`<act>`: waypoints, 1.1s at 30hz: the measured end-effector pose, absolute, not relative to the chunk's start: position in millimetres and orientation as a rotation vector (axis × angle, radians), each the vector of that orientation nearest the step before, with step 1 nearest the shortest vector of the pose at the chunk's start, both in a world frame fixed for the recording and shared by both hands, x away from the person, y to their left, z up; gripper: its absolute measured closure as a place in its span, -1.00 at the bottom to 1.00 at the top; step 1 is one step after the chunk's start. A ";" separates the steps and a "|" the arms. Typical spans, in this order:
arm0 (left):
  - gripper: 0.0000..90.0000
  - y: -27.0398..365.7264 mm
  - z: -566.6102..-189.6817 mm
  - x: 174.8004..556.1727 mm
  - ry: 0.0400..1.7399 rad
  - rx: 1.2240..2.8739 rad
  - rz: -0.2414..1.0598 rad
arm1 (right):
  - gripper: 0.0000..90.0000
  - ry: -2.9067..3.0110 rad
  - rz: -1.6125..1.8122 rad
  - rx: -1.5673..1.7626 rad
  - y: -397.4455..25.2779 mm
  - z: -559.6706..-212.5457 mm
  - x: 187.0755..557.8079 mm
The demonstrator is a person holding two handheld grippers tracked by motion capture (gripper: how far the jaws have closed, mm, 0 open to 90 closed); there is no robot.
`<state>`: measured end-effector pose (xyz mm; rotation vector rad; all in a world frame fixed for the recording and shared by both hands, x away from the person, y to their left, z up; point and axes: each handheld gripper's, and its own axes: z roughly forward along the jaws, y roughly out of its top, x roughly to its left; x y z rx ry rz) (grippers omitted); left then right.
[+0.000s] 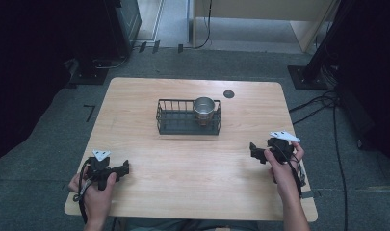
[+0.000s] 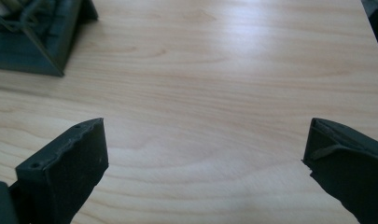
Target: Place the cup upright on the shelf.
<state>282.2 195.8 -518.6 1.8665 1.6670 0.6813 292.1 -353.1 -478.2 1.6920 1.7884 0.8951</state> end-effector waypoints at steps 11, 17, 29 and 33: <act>-1.00 195.7 -518.7 282.3 1.668 1.864 0.682 | -1.00 1.747 0.820 1.782 -384.8 -503.4 264.4; -1.00 195.8 -518.6 282.2 1.667 1.867 0.681 | -1.00 1.733 0.788 1.803 -398.2 -511.1 253.2; -1.00 195.8 -518.6 282.2 1.667 1.867 0.681 | -1.00 1.708 0.740 1.837 -424.4 -524.2 220.9; -1.00 195.8 -518.6 282.2 1.667 1.867 0.681 | -1.00 1.712 0.730 1.826 -427.1 -526.9 213.9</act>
